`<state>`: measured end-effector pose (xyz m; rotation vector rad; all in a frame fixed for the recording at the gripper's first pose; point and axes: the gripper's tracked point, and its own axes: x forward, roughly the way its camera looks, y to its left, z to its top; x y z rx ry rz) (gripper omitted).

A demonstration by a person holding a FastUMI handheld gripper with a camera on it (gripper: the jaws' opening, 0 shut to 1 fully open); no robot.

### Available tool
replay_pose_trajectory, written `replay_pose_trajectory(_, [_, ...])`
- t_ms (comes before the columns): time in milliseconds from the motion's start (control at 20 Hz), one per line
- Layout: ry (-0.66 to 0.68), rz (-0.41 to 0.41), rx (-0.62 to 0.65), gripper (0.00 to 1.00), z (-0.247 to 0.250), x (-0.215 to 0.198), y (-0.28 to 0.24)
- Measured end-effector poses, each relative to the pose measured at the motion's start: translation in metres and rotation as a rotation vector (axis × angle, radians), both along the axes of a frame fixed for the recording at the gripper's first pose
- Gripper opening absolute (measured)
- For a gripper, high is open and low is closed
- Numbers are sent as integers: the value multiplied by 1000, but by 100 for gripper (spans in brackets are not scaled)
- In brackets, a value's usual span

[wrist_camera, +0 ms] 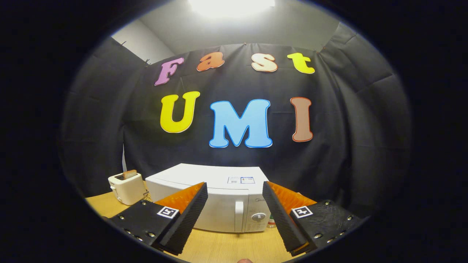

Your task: Open the microwave, put the food inside, and close the microwave door.

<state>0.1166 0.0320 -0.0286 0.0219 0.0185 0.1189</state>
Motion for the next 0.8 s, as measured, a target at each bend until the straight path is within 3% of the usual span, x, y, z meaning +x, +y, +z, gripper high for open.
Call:
replay_pose_trajectory(450, [175,-17,-23,97,-88,69,1])
replay_pose_trajectory(800, [346,-32,10,98,-161,90,1])
